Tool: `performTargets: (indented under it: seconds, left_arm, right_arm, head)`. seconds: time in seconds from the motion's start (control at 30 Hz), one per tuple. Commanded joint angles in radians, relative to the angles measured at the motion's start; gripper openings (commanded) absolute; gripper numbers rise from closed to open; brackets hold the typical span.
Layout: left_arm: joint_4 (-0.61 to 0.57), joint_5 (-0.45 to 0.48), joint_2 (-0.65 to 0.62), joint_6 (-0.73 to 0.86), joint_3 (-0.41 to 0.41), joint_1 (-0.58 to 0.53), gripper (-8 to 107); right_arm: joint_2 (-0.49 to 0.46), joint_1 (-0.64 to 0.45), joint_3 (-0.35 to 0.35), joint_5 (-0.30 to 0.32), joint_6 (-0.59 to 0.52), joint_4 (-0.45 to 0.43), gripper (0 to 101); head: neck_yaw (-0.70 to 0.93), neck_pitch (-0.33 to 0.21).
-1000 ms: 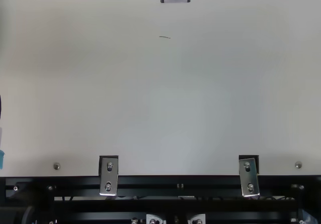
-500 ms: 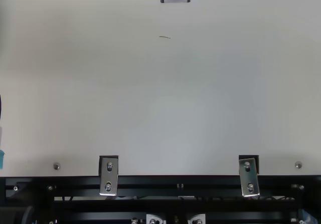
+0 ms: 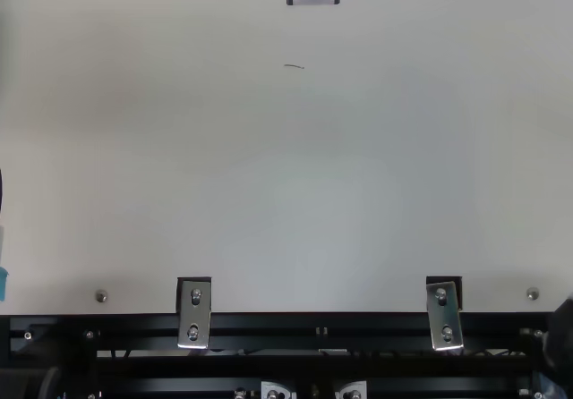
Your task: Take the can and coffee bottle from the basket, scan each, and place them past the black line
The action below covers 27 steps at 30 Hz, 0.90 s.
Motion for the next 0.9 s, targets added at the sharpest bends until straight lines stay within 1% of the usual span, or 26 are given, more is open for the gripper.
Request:
performTargets:
  seconds: [0.0,0.27,0.43,0.87]
  left_arm:
    - [0.000,0.000,0.000,0.000,0.000,0.000,90]
    - [0.000,0.000,0.000,0.000,0.000,0.000,90]
    - [0.000,0.000,0.000,0.000,0.000,0.000,90]
    - [-0.002,0.001,0.000,0.002,-0.001,0.003,90]
  right_arm:
    - [0.005,0.021,-0.004,0.000,0.039,-0.005,101]
    - [0.020,0.113,-0.038,0.000,0.135,-0.058,101]
    - [0.025,0.156,-0.065,0.000,0.165,-0.085,101]
    - [0.024,0.157,-0.066,-0.001,0.166,-0.085,101]
  head:
    - [0.017,-0.019]
    - [0.017,-0.019]
    - [0.017,-0.019]
    - [0.017,-0.019]
